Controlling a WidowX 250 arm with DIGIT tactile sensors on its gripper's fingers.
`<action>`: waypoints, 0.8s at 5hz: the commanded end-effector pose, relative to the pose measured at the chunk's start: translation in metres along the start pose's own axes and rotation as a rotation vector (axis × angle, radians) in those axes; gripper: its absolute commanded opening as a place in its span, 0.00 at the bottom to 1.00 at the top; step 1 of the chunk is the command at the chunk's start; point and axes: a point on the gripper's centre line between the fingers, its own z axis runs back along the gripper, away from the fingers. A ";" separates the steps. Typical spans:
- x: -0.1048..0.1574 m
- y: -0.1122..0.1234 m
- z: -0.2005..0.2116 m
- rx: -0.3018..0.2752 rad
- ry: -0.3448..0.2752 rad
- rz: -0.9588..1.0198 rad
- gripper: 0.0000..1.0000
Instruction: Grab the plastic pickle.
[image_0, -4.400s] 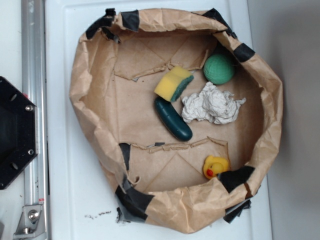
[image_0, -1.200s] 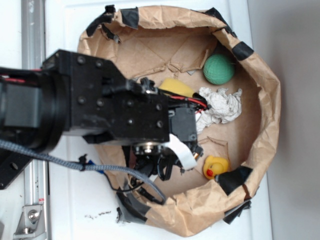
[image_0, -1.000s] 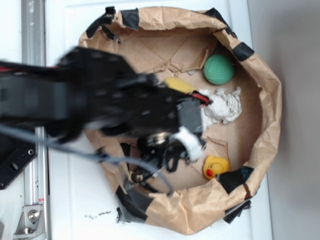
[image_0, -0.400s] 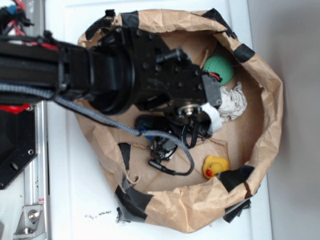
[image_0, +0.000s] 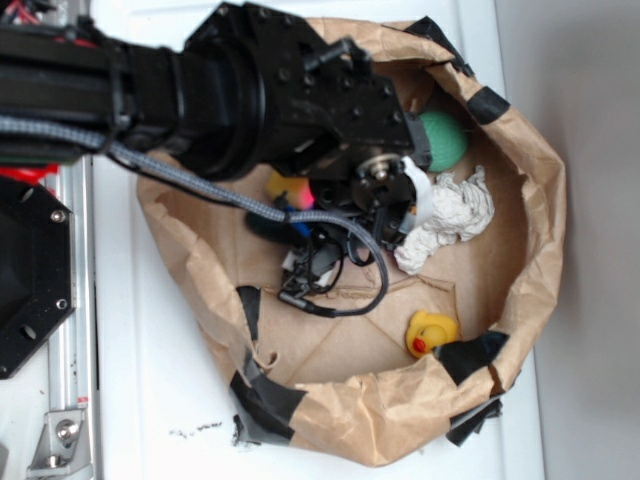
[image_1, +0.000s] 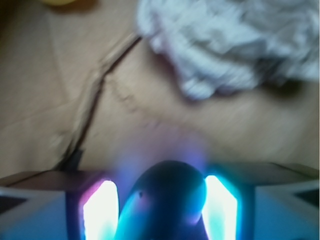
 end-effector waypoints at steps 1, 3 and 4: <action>0.008 -0.002 0.030 0.076 -0.033 0.406 0.00; 0.040 -0.019 0.080 0.081 -0.175 0.468 0.00; 0.038 -0.027 0.084 0.079 -0.190 0.478 0.00</action>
